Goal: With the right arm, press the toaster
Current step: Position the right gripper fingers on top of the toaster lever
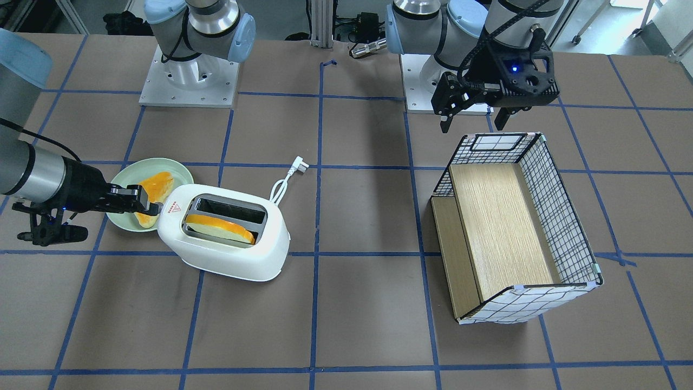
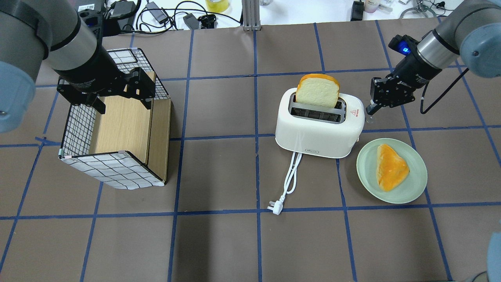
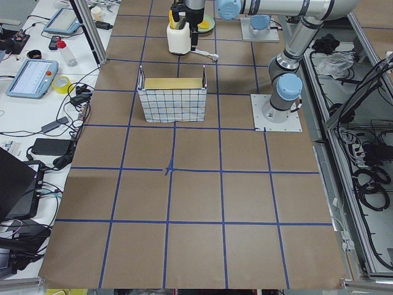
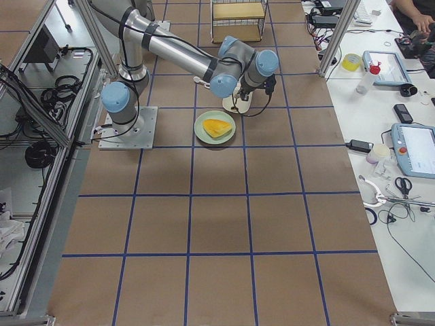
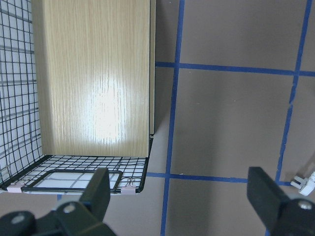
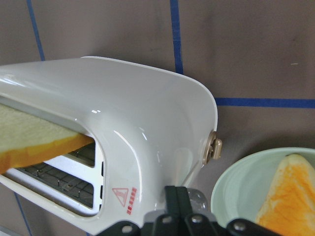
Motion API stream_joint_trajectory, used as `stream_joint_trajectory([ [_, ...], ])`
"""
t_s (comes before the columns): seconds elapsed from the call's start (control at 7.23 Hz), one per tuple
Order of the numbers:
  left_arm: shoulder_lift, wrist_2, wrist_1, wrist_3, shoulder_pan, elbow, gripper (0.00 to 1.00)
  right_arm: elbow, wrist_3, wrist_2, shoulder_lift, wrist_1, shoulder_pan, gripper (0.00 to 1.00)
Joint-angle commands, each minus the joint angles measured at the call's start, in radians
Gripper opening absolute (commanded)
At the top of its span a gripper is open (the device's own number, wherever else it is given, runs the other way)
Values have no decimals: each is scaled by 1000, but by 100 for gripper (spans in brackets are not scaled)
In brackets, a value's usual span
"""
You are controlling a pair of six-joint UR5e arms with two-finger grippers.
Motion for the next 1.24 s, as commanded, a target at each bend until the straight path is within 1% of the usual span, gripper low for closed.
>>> stream_joint_trajectory([
  [0.0, 0, -2, 0, 0, 0, 0, 100, 5, -17, -4, -6, 47, -8, 0],
  [0.41, 0, 0, 0, 0, 0, 0, 100, 45, -28, 2, -2, 35, -17, 0],
  [1.11, 0, 0, 0, 0, 0, 0, 100, 37, -19, 2, -6, 4, -20, 0],
])
